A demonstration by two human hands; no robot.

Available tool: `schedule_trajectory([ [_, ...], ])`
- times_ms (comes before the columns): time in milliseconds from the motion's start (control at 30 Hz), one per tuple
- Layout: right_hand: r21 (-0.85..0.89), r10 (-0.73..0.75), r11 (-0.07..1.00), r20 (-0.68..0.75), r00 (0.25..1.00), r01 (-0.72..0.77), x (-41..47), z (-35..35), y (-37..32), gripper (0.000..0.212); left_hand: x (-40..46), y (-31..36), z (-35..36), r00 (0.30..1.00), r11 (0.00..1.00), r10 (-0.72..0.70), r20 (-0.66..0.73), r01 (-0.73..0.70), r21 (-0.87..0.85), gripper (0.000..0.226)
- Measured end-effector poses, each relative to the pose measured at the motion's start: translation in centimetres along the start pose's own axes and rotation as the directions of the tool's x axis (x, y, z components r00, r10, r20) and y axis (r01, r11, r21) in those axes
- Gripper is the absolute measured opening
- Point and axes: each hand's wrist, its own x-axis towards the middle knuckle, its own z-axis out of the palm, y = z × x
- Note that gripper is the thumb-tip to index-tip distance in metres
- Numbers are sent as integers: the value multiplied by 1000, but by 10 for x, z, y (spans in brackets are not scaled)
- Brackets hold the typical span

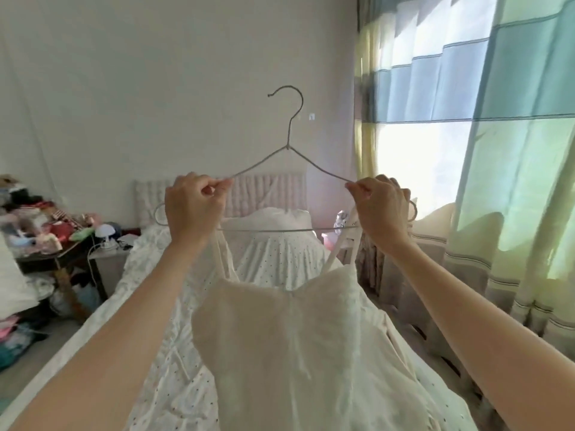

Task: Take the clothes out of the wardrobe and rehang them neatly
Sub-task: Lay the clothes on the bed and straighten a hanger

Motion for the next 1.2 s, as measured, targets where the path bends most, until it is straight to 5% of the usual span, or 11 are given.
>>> schedule_trajectory([
  [333,31,9,1000,-50,999,-8,86,101,-1,30,87,-66,63,1000,999,-12,12,12,-32,29],
  [667,55,142,986,204,969,-157,74,276,110,27,60,-185,203,948,987,-137,288,107,120,35],
  [967,-137,319,943,636,703,-303,16,423,233,29,-18,-305,336,687,882,-451,569,245,403,35],
  [1200,-273,421,899,757,500,-343,-60,527,310,25,-121,-408,413,457,796,-601,655,265,545,36],
])
